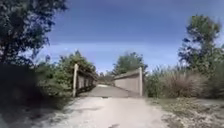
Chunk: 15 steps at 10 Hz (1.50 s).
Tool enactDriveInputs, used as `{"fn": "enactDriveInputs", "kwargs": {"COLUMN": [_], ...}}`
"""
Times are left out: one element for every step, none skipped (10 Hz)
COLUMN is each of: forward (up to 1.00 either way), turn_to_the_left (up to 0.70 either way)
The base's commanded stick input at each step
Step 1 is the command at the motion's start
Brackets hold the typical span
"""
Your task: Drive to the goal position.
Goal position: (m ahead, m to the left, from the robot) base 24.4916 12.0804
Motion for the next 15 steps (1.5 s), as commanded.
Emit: {"fn": "enactDriveInputs", "kwargs": {"forward": [0.5, 0.5, 0.5, 0.5, 0.5, 0.5, 0.5, 0.5, 0.5, 0.5, 0.5, 0.5, 0.5, 0.5, 0.5], "turn_to_the_left": [0.29, 0.5, 0.5, 0.5, 0.0, 0.0, 0.0, 0.0, 0.0, 0.0, 0.0, 0.0, 0.0, 0.0, 0.0]}}
